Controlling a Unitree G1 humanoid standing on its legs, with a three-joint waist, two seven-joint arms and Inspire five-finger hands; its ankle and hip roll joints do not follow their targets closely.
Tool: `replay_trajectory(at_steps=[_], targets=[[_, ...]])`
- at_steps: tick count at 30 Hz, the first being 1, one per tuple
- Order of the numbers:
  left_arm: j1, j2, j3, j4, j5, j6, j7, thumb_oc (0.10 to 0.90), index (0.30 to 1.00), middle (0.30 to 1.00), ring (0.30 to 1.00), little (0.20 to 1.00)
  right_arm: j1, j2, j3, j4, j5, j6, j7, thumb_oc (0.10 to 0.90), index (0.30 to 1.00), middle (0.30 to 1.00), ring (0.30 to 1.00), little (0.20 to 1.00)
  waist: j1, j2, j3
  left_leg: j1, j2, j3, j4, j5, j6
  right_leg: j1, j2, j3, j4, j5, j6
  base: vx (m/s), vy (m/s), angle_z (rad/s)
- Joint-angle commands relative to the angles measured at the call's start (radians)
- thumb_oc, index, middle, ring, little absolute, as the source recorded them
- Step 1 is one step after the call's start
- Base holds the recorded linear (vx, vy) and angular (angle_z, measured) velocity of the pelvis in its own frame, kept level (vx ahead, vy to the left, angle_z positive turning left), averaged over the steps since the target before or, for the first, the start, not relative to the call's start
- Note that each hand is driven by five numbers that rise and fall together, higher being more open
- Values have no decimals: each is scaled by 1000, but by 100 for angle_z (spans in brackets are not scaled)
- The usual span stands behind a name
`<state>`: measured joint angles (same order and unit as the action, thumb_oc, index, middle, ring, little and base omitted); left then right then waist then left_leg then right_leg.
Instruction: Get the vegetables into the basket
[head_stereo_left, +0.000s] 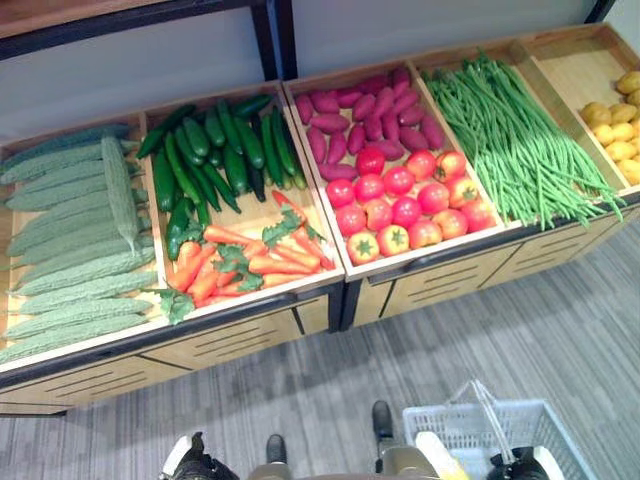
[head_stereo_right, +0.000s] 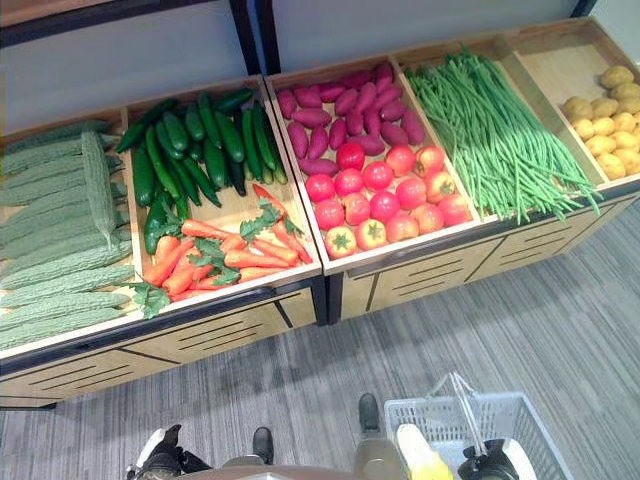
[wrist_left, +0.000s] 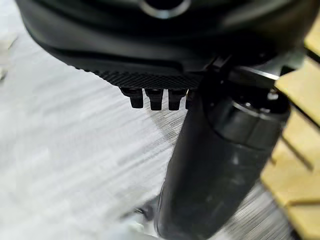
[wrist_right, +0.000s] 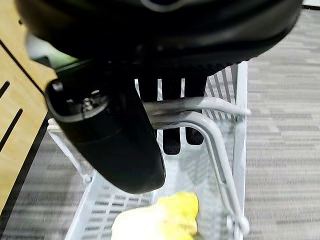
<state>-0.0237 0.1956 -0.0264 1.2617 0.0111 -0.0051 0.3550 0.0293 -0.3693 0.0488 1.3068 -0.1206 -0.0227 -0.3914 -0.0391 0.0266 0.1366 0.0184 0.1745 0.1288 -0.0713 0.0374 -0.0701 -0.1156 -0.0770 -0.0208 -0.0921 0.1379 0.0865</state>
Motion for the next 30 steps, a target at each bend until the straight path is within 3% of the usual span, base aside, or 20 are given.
replay_trajectory(at_steps=[1, 2, 6, 9, 10, 13, 14, 17, 20, 22, 23, 26, 28, 29, 30], targets=[[-60, 71, 158, 56, -262, -54, 115, 900, 1000, 1000, 1000, 1000, 8, -41, -3, 28, -21, 1, -41, 400, 300, 300, 300, 300, 11, -78, -20, -20, -13, 20, -11, 51, -54, 63, -68, -30, 23, -41, 81, 56, -67, -2], [-68, 78, 232, 61, -360, -77, 163, 900, 1000, 1000, 1000, 1000, 8, -40, 0, 34, -32, 4, -41, 400, 300, 300, 300, 300, 10, -78, -26, -13, -10, 22, -13, 51, -56, 73, -66, -34, 19, -43, 79, 47, -47, -5], [-80, 154, 432, 118, -501, -110, 292, 900, 1000, 1000, 1000, 1000, 2, -57, 7, 50, -48, 0, -41, 400, 300, 300, 300, 300, 12, -76, -46, 5, -5, 28, -16, 45, -63, 91, -63, -41, 15, -51, 76, 25, -16, -4], [-61, 225, 468, 143, -491, -107, 303, 900, 1000, 1000, 1000, 1000, 8, -64, 26, 32, -61, -7, -22, 400, 300, 300, 300, 300, 3, -73, -59, 18, -7, 42, -16, 36, -65, 99, -63, -37, 12, -51, 77, 19, 29, -6], [-64, 280, 463, 81, -448, -127, 347, 900, 1000, 1000, 1000, 1000, 8, -70, 38, 15, -69, -18, -21, 400, 300, 300, 300, 300, 2, -72, -63, 22, -10, 46, -16, 32, -66, 99, -66, -35, 11, -47, 80, 4, 39, -3], [-64, 322, 448, -24, -372, -144, 415, 900, 1000, 1000, 1000, 1000, 12, -69, 46, 16, -76, -29, -27, 400, 300, 300, 300, 300, 7, -72, -65, 21, -15, 44, -16, 29, -66, 99, -72, -38, 9, -44, 83, -9, 18, 1], [-29, 404, 407, -274, -133, -144, 575, 900, 1000, 1000, 1000, 1000, 31, -56, 47, 16, -75, -52, -35, 400, 300, 300, 300, 300, 20, -75, -63, 22, -18, 34, -16, 24, -66, 103, -77, -45, 10, -45, 89, 0, 0, 0], [0, 458, 423, -487, 17, -114, 691, 900, 1000, 1000, 1000, 1000, 47, -38, 29, 42, -52, -72, -36, 400, 300, 300, 300, 300, 35, -80, -65, 11, -24, 18, -16, 26, -66, 100, -87, -60, 9, -37, 94, -23, 3, 14], [-1, 506, 427, -624, 151, -64, 738, 900, 1000, 1000, 1000, 1000, 57, -28, 21, 60, -36, -80, -29, 400, 300, 300, 300, 300, 34, -86, -70, 10, -27, 13, -16, 21, -67, 103, -93, -69, 8, -36, 98, -7, 0, 9], [-4, 519, 419, -711, 205, -50, 724, 900, 1000, 1000, 1000, 1000, 58, -26, 16, 68, -32, -82, -24, 400, 300, 300, 300, 300, 36, -87, -72, 8, -28, 11, -16, 20, -68, 103, -95, -73, 7, -35, 100, -10, 2, 5], [-5, 520, 415, -848, 274, -35, 686, 900, 1000, 1000, 1000, 1000, 59, -24, 11, 64, -29, -83, -23, 400, 300, 300, 300, 300, 35, -86, -72, 4, -29, 9, -16, 19, -68, 102, -97, -75, 6, -33, 101, -19, 7, 6], [-15, 517, 370, -902, 311, -60, 621, 900, 1000, 1000, 1000, 1000, 54, -30, 18, 46, -31, -84, -19, 400, 300, 300, 300, 300, 26, -86, -70, 3, -29, 9, -16, 19, -67, 99, -98, -71, 5, -30, 101, -16, 4, 4], [-20, 557, 285, -963, 337, -131, 490, 900, 1000, 1000, 1000, 1000, 40, -47, 35, 9, -45, -87, -12, 400, 300, 300, 300, 300, 14, -80, -69, 6, -28, 16, -16, 20, -67, 98, -98, -63, 5, -25, 101, 0, 0, 0], [-20, 557, 286, -964, 336, -132, 487, 900, 1000, 1000, 1000, 1000, 42, -46, 34, 7, -45, -85, -12, 400, 300, 300, 300, 300, 16, -80, -69, 6, -28, 17, -16, 19, -67, 98, -98, -62, 5, -25, 101, 0, 0, 0], [-11, 630, 229, -981, 333, -184, 383, 900, 1000, 1000, 1000, 1000, 40, -61, 39, -17, -52, -91, -1, 400, 300, 300, 300, 300, 7, -73, -67, 12, -27, 24, -16, 19, -67, 99, -98, -58, 5, -22, 102, -12, 18, -3]])
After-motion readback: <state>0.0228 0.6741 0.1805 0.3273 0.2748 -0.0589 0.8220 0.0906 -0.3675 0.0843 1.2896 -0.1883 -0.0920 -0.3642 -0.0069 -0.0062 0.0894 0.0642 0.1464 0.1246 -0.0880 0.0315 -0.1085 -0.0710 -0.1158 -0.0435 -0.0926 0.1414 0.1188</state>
